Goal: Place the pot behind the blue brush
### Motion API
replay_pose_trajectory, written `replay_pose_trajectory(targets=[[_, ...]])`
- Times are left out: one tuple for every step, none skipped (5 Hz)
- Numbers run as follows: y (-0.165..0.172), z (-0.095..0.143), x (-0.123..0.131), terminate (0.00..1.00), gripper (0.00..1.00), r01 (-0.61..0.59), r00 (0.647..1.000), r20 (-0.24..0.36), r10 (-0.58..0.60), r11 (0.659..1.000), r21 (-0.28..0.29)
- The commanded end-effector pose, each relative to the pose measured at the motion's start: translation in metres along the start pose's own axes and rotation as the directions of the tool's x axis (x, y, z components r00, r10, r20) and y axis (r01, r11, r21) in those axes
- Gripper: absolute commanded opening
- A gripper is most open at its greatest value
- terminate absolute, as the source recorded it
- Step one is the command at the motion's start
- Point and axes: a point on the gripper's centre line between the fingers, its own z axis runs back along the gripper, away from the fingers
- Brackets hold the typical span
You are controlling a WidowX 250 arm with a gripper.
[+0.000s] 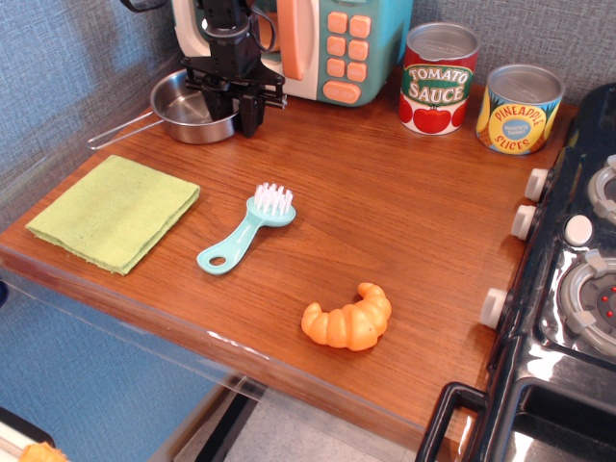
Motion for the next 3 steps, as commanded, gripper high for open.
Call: replay_pose_trajectory(targets=[[0.015,0.046,0.016,0.00,0.00,-0.105,0.987,0.128,0.101,0.994,0.025],[0.022,0.062,0.015,0.00,0.00,-0.176,0.973,0.161,0.165,0.983,0.058],[0.017,0.096,0.009,0.00,0.00,-0.209,0.960,0.195,0.201,0.978,0.020]])
